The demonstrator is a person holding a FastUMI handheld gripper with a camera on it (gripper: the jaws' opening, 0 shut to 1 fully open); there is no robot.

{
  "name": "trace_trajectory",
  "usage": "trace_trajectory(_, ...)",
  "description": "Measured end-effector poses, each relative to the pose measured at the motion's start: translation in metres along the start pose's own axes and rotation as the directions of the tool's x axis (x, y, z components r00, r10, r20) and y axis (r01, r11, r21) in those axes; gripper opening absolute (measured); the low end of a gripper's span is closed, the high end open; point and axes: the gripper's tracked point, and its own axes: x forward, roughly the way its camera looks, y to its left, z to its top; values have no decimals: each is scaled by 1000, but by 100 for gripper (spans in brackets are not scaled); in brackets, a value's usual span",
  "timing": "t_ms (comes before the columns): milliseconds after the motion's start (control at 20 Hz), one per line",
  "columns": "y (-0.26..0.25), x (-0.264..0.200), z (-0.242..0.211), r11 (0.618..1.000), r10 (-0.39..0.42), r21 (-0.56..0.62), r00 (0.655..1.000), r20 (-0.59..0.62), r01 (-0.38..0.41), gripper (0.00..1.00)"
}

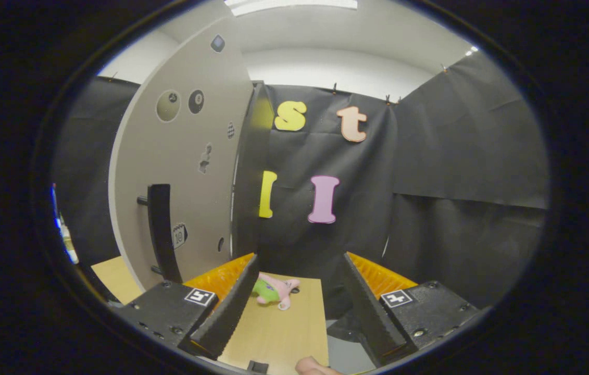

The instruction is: Open the shoe cabinet door, grab the shoes and put them into the shoe cabinet, then close the shoe cabinet door.

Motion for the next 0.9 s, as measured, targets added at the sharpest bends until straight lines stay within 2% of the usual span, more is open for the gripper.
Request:
trace_trajectory(150, 31, 10, 10, 998, 50, 23, 999, 0, -50, 100)
trace_trajectory(250, 45, 16, 16, 998, 54, 22, 999, -6, -54, 100)
trace_trajectory(350, 70, 20, 19, 995, 98, 27, 995, -10, -98, 100)
trace_trajectory(450, 91, 17, 19, 991, 132, 32, 991, -11, -131, 89)
trace_trajectory(500, 101, 18, 22, 989, 141, 46, 990, -3, -141, 89)
trace_trajectory(750, 152, 13, 24, 987, 154, 56, 988, -17, -153, 89)
trace_trajectory(900, 181, 14, 17, 986, 155, 73, 986, -66, -151, 89)
